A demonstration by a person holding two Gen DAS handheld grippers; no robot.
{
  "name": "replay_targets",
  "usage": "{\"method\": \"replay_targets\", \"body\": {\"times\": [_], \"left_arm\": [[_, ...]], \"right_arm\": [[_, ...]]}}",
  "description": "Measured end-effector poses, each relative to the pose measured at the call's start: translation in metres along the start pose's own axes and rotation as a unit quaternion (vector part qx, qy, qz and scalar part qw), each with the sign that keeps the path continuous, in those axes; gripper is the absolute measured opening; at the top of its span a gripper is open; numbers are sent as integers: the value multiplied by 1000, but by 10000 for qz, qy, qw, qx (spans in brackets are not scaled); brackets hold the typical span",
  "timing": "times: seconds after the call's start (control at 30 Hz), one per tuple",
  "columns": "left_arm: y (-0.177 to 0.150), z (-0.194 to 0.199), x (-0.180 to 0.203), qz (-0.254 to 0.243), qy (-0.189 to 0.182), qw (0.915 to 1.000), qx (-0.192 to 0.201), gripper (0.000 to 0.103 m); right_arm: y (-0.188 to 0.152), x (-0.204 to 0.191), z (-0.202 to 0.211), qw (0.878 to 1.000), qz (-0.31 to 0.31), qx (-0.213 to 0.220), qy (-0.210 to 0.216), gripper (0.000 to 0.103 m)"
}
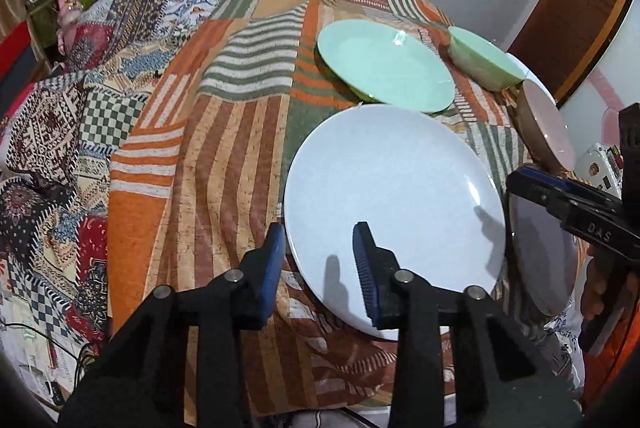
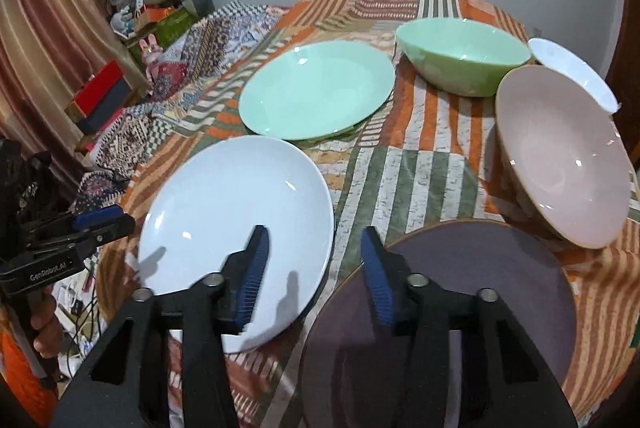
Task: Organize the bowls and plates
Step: 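Move both tools to the white plate rim and close on it, then lift the white plate with both tools and carry it over the purple plate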
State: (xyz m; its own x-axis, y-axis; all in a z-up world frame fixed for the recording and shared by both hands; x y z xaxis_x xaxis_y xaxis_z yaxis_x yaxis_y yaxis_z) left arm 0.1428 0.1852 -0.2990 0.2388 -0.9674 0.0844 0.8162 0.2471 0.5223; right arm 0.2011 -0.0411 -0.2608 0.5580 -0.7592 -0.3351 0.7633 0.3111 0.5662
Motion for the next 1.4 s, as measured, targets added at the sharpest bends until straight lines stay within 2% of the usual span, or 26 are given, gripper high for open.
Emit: {"method": "replay_targets", "body": {"times": [0.37, 0.67, 0.8, 1.03, 1.4], "left_arm": [[-10, -27, -9, 183, -211, 9990, -339, 24], [-10, -35, -5, 216, -308, 9985, -398, 24], [-10, -35, -3, 130, -244, 9989, -371, 24], [-9, -30, -3, 150, -194, 9990, -374, 24], [-7, -2, 1, 184, -184, 9996, -147, 24]], "right_arm": [[-2, 7, -27, 9992, 43, -379, -70, 24], [2, 13, -34, 9988, -69, -479, 76, 24], [4, 14, -37, 9984, -146, -517, 144, 23], [1, 6, -34, 9988, 35, -485, -98, 22], [1, -2, -15, 9995, 66, -277, -104, 22]]}}
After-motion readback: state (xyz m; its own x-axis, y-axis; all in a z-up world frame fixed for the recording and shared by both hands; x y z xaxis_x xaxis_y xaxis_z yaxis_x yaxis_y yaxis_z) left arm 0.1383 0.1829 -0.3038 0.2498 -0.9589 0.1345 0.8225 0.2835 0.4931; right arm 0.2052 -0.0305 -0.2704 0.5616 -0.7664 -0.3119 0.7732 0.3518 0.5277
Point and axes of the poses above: each gripper's, at about its wrist camera, not at the fingertips, and z roughly against the way its jaws point, x to its right, y to its top, the point moved 6 cm from there along -z, roughly the way its jaws point, and after that the axes turned 9 degrees about y, right-handed, at the moved point
